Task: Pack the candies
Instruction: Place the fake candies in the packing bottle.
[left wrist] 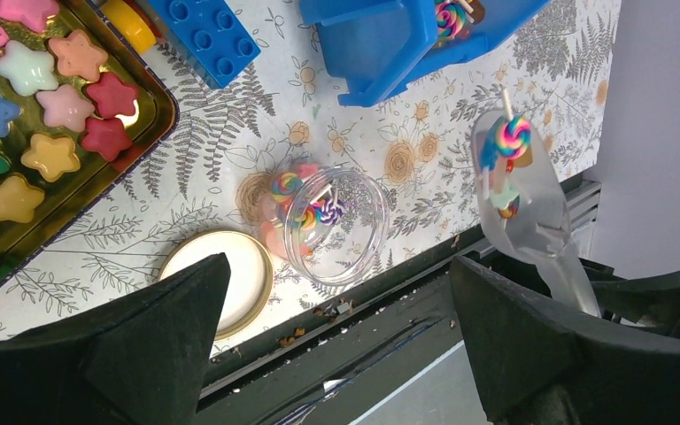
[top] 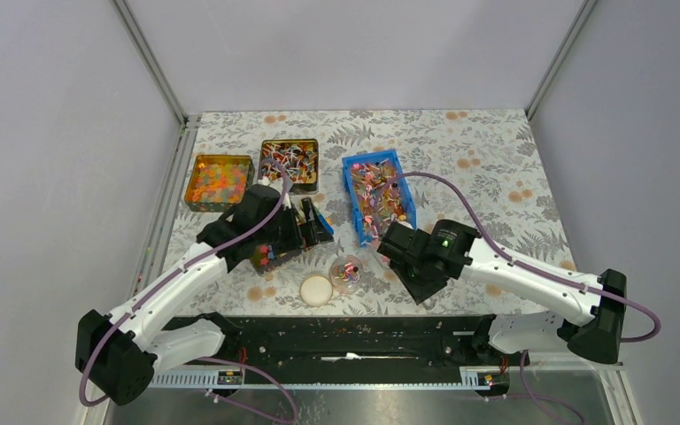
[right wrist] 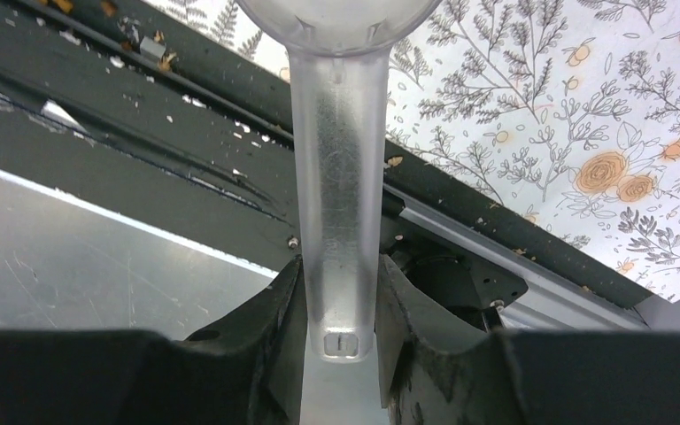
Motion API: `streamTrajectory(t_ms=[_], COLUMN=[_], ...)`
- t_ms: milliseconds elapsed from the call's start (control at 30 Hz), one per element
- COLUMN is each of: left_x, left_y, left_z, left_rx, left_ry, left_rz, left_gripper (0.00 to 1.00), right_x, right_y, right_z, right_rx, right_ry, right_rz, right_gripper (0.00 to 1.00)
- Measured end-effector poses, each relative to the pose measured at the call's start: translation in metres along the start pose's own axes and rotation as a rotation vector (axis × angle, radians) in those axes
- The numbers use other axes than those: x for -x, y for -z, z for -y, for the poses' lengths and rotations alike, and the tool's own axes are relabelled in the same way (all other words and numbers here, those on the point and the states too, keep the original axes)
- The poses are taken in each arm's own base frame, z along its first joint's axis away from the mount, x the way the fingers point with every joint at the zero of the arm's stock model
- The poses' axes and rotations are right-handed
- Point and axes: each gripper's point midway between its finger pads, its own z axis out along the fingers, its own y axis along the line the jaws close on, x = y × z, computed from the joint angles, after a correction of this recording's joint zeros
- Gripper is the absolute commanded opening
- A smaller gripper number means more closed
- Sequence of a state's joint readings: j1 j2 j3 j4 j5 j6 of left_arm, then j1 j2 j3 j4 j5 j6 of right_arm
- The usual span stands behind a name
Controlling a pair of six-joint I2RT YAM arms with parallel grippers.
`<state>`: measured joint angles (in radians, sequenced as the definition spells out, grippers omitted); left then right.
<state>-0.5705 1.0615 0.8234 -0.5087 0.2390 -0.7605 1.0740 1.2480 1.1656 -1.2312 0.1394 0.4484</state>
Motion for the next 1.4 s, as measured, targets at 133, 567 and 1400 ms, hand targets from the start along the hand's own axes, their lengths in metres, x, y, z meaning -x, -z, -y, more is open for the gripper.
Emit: streamTrajectory(t_ms=[133, 567, 1400], left_x=[0.002, -0.002, -0.001], left_y=[0.005, 0.007, 0.007], left_z=[0.001, -0.007, -0.009], left_rx=[-0.006, 0.023, 0.032], left_ry=[-0.004, -0.001, -0.003], left_rz=[0.021, 0.023, 0.029], left_gripper=[0.99, 0.99, 0.99], right_x=[-0.009, -0.023, -0.03], right_y=[0.003, 0.012, 0.005], right_z=[-0.005, -0.024, -0.045], right_rx=[0.001, 0.024, 0.034], right_ry=[0.041, 0.148, 0.213], right_rz=[-0.015, -0.025, -0.204], right_gripper=[0.0, 0.0, 0.0])
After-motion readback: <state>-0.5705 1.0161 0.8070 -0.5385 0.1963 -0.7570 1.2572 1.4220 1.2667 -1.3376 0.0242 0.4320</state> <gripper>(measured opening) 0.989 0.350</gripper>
